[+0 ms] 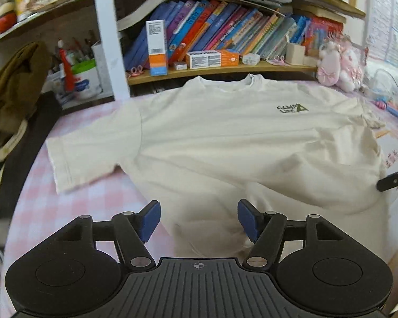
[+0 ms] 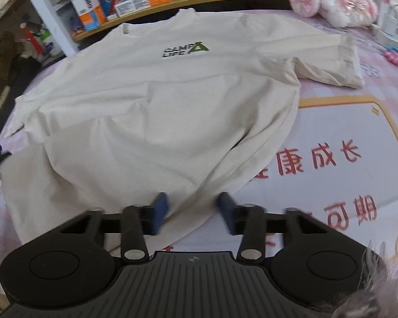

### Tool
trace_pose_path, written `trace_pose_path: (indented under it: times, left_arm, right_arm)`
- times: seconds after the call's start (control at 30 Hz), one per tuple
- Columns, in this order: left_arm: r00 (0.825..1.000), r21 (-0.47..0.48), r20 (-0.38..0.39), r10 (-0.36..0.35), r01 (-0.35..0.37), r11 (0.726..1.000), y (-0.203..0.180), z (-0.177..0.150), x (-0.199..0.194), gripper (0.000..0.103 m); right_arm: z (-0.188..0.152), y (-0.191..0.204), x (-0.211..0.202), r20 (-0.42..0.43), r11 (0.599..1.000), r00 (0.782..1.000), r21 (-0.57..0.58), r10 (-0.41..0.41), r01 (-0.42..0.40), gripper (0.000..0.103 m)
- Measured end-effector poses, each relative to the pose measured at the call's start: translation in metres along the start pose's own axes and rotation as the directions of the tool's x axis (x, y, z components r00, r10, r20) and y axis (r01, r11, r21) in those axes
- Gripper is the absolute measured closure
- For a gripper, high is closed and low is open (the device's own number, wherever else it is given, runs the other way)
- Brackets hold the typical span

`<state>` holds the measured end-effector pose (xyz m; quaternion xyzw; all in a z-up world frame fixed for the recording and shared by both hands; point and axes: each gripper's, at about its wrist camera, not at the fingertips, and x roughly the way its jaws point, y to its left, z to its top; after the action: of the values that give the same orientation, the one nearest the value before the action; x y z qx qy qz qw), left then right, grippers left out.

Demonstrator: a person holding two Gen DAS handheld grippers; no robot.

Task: Fold clothes
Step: 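Release the hem from the left gripper and pull it back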

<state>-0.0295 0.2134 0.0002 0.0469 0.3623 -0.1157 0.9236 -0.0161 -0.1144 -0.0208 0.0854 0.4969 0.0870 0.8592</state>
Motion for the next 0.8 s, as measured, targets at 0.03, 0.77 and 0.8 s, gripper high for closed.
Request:
trace_pose_path:
  times: [0.03,0.77,0.8]
  left_arm:
    - [1.0,-0.022,0.008,0.007,-0.007,1.0,-0.006,-0.002,-0.007,0.037]
    - [0.994,-0.244,-0.08,0.068,-0.085,0.966,-0.112,-0.056,-0.059,0.032]
    - [0.994,-0.248,-0.079,0.076,-0.093,0.964,-0.112,-0.057,-0.063,0.032]
  right_arm:
    - [0.0,-0.003,0.0,-0.004,1.0,1.0,-0.006,0.02,-0.02,0.09]
    - [-0.029,-0.057,-0.038,0.0,0.943,0.944,0.041,0.33,-0.329,0.077]
    - [-0.033,-0.049,-0.037,-0.014,0.944,0.943,0.015,0.331,-0.331,0.077]
